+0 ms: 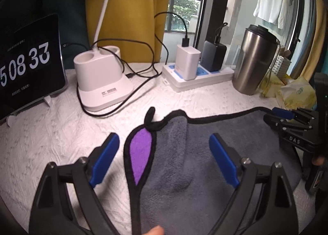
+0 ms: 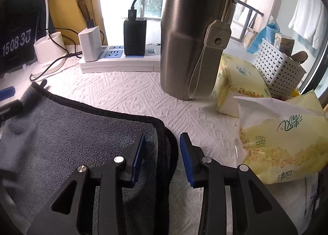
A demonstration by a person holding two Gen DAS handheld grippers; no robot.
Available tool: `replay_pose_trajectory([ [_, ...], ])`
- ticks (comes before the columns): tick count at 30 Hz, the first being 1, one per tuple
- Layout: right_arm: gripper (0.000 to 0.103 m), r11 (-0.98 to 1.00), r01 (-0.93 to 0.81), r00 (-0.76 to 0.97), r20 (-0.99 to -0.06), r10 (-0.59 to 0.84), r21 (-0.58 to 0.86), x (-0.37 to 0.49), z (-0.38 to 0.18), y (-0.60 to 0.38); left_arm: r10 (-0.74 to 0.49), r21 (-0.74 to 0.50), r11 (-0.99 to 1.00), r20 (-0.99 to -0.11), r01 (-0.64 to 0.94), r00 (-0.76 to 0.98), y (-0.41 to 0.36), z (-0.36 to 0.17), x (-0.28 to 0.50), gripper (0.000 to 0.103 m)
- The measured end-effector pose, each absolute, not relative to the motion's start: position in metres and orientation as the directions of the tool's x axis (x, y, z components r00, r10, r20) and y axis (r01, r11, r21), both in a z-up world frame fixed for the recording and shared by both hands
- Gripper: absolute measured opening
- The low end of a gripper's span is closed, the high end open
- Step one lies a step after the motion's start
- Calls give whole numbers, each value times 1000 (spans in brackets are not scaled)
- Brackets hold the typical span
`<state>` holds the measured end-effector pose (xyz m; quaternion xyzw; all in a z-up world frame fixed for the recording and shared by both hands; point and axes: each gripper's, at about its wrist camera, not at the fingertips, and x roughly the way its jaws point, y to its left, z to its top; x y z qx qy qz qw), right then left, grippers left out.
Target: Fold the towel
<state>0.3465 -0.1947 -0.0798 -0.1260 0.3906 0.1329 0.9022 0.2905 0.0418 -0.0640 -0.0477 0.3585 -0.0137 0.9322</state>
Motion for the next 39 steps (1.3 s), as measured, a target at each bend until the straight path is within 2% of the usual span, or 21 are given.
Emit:
replay_pose_trajectory([
  [11,39,929,-350,703,-689,176,-120,310,-57,-200,-58,-75,997,-596,17,801,35,-34,249,91],
  [28,39,933,-352,763,-599,243,-70,248,-23,-216,-85,-90,995,-510,46,856,18,-15,186,91],
  [39,39,939,-340,816,-514,265,-56,201,-1,-231,-58,-23,998,-430,53,901,-4,-6,145,91],
])
